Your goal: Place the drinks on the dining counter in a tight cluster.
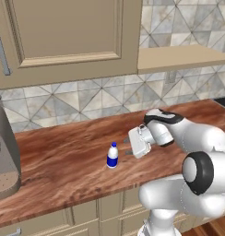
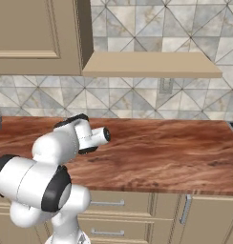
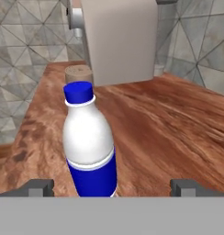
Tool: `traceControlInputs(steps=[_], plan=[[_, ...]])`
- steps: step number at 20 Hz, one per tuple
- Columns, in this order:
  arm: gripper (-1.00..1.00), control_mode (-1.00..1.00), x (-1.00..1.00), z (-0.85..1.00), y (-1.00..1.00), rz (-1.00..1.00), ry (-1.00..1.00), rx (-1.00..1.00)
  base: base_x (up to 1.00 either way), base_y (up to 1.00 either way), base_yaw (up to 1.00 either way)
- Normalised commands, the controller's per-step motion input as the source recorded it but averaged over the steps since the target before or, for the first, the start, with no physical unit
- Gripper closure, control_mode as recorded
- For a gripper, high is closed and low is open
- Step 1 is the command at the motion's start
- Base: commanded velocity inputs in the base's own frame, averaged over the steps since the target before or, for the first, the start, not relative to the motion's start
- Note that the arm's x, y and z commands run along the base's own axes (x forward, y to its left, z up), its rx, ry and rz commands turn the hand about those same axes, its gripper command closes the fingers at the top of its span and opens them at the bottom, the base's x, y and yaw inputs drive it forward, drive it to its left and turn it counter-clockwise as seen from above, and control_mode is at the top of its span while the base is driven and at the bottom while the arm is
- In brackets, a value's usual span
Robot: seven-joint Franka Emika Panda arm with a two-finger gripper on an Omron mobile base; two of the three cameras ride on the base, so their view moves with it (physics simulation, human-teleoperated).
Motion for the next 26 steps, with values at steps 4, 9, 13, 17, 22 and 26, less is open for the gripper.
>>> traceControlInputs(steps=[4,9,13,17,22,26], plan=[[-1.00,-1.00,-0.12,0.00,0.17,0.00,0.00,0.00,0.00,0.00,0.00],[-1.00,-1.00,-0.30,0.00,0.16,0.00,0.00,0.00,0.00,0.00,0.00],[-1.00,-1.00,-0.11,0.00,0.05,0.00,0.00,0.00,0.00,0.00,0.00],[-1.00,-1.00,-0.01,0.00,0.04,0.00,0.00,0.00,0.00,0.00,0.00],[-1.00,-1.00,0.00,0.00,0.12,0.00,0.00,0.00,0.00,0.00,0.00],[-1.00,-1.00,0.00,0.00,0.11,0.00,0.02,0.00,0.00,0.00,0.00]])
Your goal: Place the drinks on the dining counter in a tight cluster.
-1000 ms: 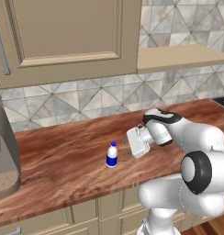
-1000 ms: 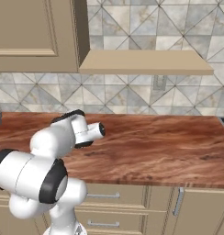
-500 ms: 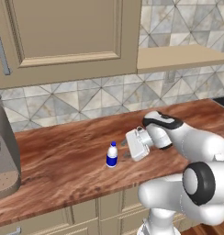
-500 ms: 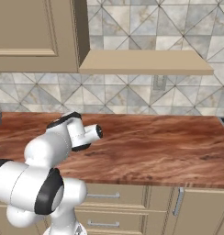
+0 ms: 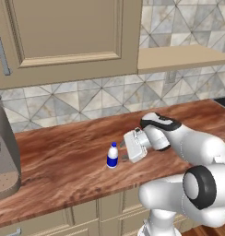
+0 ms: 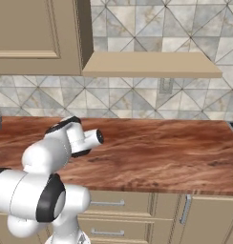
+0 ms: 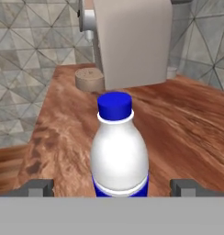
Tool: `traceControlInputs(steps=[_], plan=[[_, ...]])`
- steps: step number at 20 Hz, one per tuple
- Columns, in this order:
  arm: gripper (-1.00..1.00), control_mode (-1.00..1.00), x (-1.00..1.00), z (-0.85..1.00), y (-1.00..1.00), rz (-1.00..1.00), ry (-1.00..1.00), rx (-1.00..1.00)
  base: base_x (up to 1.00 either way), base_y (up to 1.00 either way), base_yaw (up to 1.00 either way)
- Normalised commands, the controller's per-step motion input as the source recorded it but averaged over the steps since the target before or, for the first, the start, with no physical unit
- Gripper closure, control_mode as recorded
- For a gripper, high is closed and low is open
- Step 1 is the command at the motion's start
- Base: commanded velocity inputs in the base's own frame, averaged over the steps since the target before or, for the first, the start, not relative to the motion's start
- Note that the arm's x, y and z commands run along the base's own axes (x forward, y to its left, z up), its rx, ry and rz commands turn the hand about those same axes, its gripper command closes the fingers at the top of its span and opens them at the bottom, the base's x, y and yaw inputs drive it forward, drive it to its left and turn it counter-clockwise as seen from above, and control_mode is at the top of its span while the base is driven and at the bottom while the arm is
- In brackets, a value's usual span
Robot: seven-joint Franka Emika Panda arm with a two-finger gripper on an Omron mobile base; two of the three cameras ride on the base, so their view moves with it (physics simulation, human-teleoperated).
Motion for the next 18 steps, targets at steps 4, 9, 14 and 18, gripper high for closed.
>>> traceControlInputs(steps=[4,9,14,18], plan=[[-1.00,-1.00,0.00,0.00,0.13,0.00,0.04,0.00,0.00,0.00,0.00],[-1.00,-1.00,0.05,0.00,0.12,0.00,0.06,0.00,0.00,0.00,0.00],[-1.00,-1.00,0.05,0.00,0.12,0.00,0.06,0.00,0.00,0.00,0.00],[-1.00,-1.00,0.02,0.00,0.13,0.00,0.05,0.00,0.00,0.00,0.00]])
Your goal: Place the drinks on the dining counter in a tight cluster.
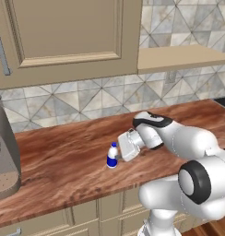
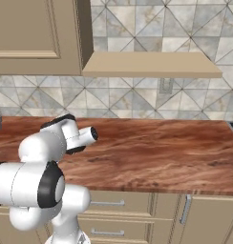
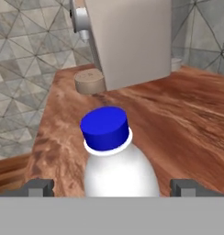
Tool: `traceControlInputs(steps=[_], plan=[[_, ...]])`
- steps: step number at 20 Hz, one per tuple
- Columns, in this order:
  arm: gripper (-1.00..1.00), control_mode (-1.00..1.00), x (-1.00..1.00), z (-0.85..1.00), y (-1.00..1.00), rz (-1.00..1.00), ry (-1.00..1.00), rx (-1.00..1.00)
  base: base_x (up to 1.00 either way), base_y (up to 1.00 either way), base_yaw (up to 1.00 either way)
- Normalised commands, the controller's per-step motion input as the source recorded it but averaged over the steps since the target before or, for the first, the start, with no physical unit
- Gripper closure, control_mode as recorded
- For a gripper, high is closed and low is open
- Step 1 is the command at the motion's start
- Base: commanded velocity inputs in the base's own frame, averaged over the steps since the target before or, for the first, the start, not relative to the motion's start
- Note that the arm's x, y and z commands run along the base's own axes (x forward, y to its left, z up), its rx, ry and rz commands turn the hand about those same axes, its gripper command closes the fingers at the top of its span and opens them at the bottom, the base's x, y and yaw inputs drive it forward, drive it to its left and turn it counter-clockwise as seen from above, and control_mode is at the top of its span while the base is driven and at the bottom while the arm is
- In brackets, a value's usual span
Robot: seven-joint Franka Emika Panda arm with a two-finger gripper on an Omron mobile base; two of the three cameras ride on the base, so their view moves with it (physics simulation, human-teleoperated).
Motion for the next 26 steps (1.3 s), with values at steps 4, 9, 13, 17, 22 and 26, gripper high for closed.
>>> traceControlInputs(steps=[4,9,13,17,22,26], plan=[[-1.00,-1.00,0.00,0.00,0.11,0.00,0.05,0.00,0.00,0.00,0.00],[-1.00,-1.00,0.00,0.00,0.01,0.00,0.00,0.00,0.00,0.00,0.00],[1.00,-1.00,0.00,0.00,0.00,0.00,0.00,0.00,0.00,0.00,0.00],[1.00,-1.00,0.00,0.00,0.00,0.00,0.00,0.00,0.00,0.00,0.00],[1.00,-1.00,-0.01,0.21,-0.01,0.00,-0.02,0.00,0.00,0.00,0.00],[1.00,-1.00,-0.12,0.84,-0.09,0.00,0.00,0.00,0.00,0.00,0.00]])
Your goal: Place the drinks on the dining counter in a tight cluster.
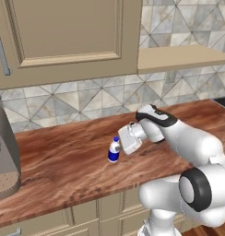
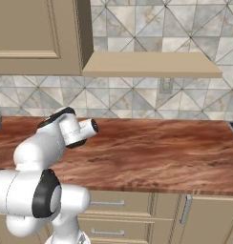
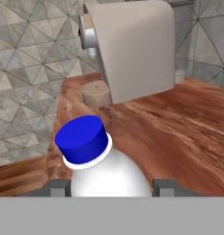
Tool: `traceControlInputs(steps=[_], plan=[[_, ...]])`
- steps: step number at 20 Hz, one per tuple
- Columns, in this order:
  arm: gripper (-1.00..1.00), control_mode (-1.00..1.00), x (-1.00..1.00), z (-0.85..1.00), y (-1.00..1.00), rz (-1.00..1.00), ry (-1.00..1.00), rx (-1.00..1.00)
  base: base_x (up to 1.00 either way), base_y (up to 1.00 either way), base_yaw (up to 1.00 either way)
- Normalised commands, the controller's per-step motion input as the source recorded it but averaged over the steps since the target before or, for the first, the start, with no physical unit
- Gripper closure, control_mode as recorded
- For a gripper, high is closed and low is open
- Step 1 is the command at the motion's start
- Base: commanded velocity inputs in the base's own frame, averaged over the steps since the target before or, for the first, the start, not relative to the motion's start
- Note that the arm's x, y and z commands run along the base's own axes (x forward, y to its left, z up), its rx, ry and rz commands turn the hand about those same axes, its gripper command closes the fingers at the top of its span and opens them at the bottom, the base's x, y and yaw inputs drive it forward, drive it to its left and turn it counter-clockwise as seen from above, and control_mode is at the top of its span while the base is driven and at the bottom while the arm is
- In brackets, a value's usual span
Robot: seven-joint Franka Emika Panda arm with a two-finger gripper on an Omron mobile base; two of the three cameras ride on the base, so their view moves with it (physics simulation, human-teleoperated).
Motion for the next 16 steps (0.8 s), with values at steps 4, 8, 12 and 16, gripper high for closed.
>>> traceControlInputs(steps=[4,8,12,16], plan=[[1.00,-1.00,-0.31,0.97,-0.10,0.00,0.00,0.00,0.00,0.00,0.00],[1.00,-1.00,-0.30,0.54,-0.03,0.00,0.00,0.00,0.00,0.00,0.00],[1.00,-1.00,-0.30,0.05,0.00,0.00,-0.03,0.01,0.00,0.00,0.00],[1.00,-1.00,-0.37,0.35,-0.03,0.00,-0.09,0.06,0.00,0.00,0.00]])
